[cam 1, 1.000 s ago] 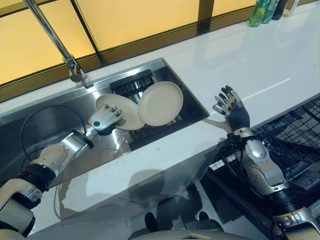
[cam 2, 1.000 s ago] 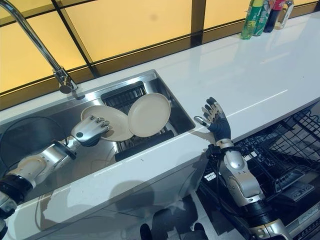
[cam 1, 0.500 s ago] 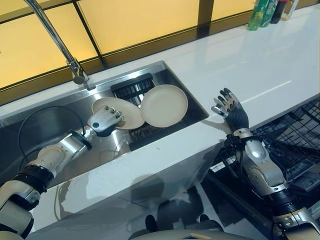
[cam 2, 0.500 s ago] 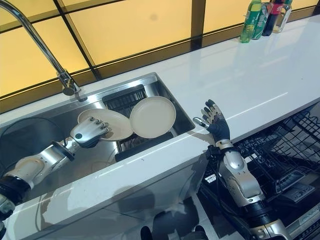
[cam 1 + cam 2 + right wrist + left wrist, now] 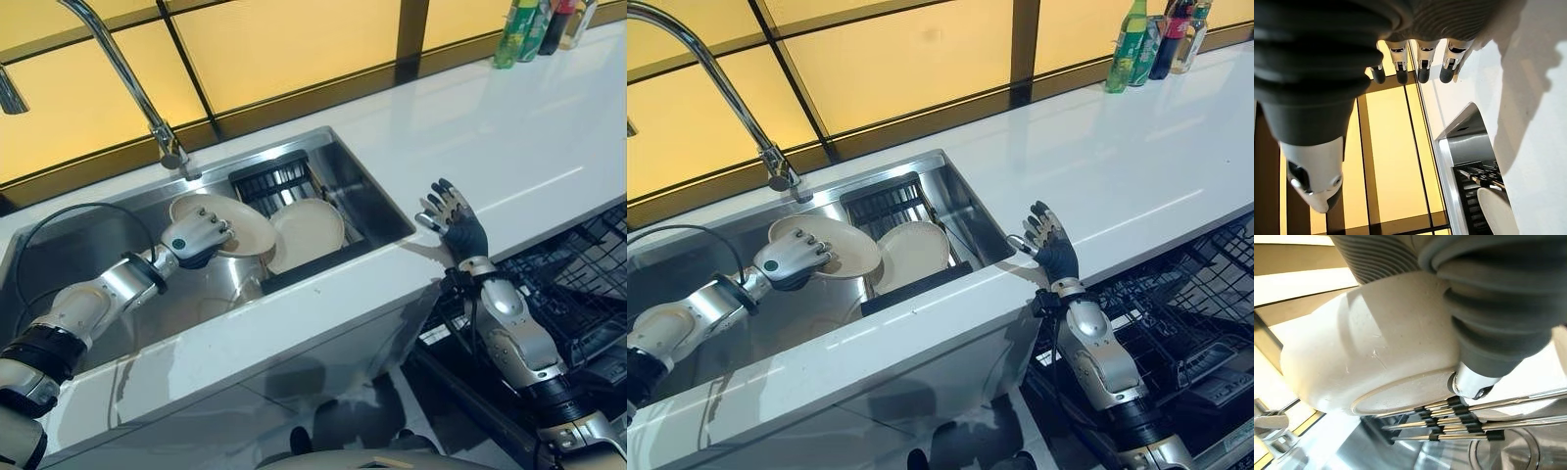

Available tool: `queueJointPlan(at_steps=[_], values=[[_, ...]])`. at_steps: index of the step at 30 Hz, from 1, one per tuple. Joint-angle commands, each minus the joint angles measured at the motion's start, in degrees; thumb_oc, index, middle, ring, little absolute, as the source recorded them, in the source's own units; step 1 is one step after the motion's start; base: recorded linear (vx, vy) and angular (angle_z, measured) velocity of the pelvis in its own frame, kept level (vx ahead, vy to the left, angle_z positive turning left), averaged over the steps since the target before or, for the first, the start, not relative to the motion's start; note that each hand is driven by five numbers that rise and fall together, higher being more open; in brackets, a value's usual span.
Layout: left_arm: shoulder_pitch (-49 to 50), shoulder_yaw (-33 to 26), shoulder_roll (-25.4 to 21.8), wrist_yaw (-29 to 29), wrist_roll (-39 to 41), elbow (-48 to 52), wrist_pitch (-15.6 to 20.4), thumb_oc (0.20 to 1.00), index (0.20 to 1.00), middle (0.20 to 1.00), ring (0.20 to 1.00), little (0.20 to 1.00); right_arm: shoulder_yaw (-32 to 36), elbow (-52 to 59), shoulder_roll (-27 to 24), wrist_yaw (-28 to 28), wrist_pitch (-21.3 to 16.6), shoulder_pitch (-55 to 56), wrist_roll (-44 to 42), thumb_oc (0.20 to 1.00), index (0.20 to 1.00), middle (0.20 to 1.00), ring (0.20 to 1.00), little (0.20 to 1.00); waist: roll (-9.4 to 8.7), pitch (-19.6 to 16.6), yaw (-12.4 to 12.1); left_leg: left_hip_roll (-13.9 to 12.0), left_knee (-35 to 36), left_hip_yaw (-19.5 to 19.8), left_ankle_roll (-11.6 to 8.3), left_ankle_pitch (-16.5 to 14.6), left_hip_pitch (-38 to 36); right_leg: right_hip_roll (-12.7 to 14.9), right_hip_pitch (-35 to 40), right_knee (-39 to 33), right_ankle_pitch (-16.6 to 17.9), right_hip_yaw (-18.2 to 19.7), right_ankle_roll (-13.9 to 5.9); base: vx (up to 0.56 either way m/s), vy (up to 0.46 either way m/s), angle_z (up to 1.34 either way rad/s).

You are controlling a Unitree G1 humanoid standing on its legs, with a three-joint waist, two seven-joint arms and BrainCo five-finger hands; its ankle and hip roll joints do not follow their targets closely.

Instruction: Pick up plates and place into dishwasher.

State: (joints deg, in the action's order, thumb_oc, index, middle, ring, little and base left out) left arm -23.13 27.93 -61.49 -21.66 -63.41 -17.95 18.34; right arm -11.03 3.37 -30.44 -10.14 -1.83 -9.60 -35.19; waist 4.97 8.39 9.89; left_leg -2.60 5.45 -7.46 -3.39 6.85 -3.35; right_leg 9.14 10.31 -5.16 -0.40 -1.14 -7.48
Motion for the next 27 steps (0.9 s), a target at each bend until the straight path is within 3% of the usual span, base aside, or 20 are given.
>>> queueJointPlan(at_steps=[1, 5, 7, 10, 13, 18, 24, 27], values=[[-0.05, -4.20, -5.70, 1.76, 1.18, -1.15, -1.80, 0.200, 0.200, 0.200, 0.200, 0.200, 2.51, 2.08, -1.46, 1.11, -2.07, 0.62, -1.46, 1.000, 1.000, 1.000, 1.000, 1.000, -1.12, -3.28, -3.19, 0.28, -0.45, -0.34, -0.11, -7.03, -4.18, 2.29, -6.37, 0.20, 5.45, -1.51, -2.30, -0.05, -0.021, 0.04], [-0.29, -5.56, -6.53, -2.37, 4.71, -0.88, -4.63, 0.200, 0.200, 0.200, 0.200, 0.200, 2.45, 2.33, -1.79, 1.00, -2.76, 0.17, -1.80, 1.000, 1.000, 1.000, 1.000, 1.000, -1.44, -3.51, -3.81, 0.17, -0.45, -0.06, -0.22, -6.94, -4.05, 2.18, -6.16, 0.16, 5.36, -2.07, -2.26, -0.05, -0.019, 0.08], [0.18, -7.42, -6.48, -8.44, 8.75, -0.43, -5.30, 0.200, 0.200, 0.200, 0.200, 0.200, 2.65, 2.94, -1.93, 0.62, -2.90, 0.11, -1.72, 1.000, 1.000, 1.000, 1.000, 1.000, -1.72, -3.61, -4.22, 0.08, -0.45, 0.10, -0.29, -6.85, -3.94, 2.12, -6.12, 0.16, 5.37, -2.36, -2.23, -0.04, -0.022, 0.07], [2.18, -12.29, -5.69, -15.36, 11.99, 2.30, -3.57, 0.200, 0.200, 0.200, 0.200, 0.200, 3.81, 3.90, -1.72, 0.64, -3.30, 0.66, -0.79, 1.000, 1.000, 1.000, 1.000, 1.000, -2.21, -3.98, -5.05, -0.12, -0.45, 0.27, -0.35, -6.81, -3.77, 2.02, -6.03, 0.16, 5.30, -2.88, -2.21, -0.04, -0.031, 0.03], [4.66, -17.06, -4.09, -17.47, 13.36, 6.35, -1.20, 0.200, 0.200, 0.200, 0.200, 0.200, 4.86, 4.78, -1.80, 1.10, -4.02, 0.01, 0.18, 1.000, 1.000, 1.000, 1.000, 1.000, -2.71, -4.32, -5.67, -0.22, -0.45, 0.53, -0.37, -6.94, -3.77, 1.87, -5.84, 0.16, 5.16, -3.24, -2.11, -0.04, -0.040, 0.04], [3.93, -18.85, -0.53, -12.70, 22.91, 12.62, 3.40, 0.200, 0.200, 0.200, 0.200, 0.200, 4.91, 7.19, -2.17, 2.19, -5.66, -4.76, 3.90, 1.000, 1.000, 1.000, 1.000, 1.000, -3.95, -4.91, -6.73, -0.38, -0.45, 1.10, -0.40, -6.57, -3.60, 1.61, -5.71, 0.16, 5.63, -3.99, -1.85, -0.06, -0.045, 0.10], [3.11, -20.10, 5.83, 1.07, 36.75, 20.20, 9.02, 0.200, 0.200, 0.200, 0.200, 0.200, 4.13, 11.50, -2.98, 7.27, -6.23, -8.65, 8.78, 1.000, 1.000, 1.000, 1.000, 1.000, -4.90, -6.07, -7.79, -0.62, -0.45, 1.64, -0.29, -6.65, -3.68, 1.00, -5.33, 0.16, 5.23, -4.03, -1.69, -0.04, -0.026, 0.03], [1.74, -19.79, 7.92, 9.58, 43.75, 23.90, 9.16, 0.200, 0.200, 0.200, 0.200, 0.200, 3.26, 13.10, -3.97, 10.84, -6.02, -10.57, 10.43, 1.000, 1.000, 1.000, 1.000, 1.000, -5.28, -6.52, -8.18, -0.69, -0.45, 1.88, -0.22, -6.66, -3.81, 0.53, -5.05, 0.16, 5.00, -3.89, -1.48, -0.03, -0.023, 0.00]])
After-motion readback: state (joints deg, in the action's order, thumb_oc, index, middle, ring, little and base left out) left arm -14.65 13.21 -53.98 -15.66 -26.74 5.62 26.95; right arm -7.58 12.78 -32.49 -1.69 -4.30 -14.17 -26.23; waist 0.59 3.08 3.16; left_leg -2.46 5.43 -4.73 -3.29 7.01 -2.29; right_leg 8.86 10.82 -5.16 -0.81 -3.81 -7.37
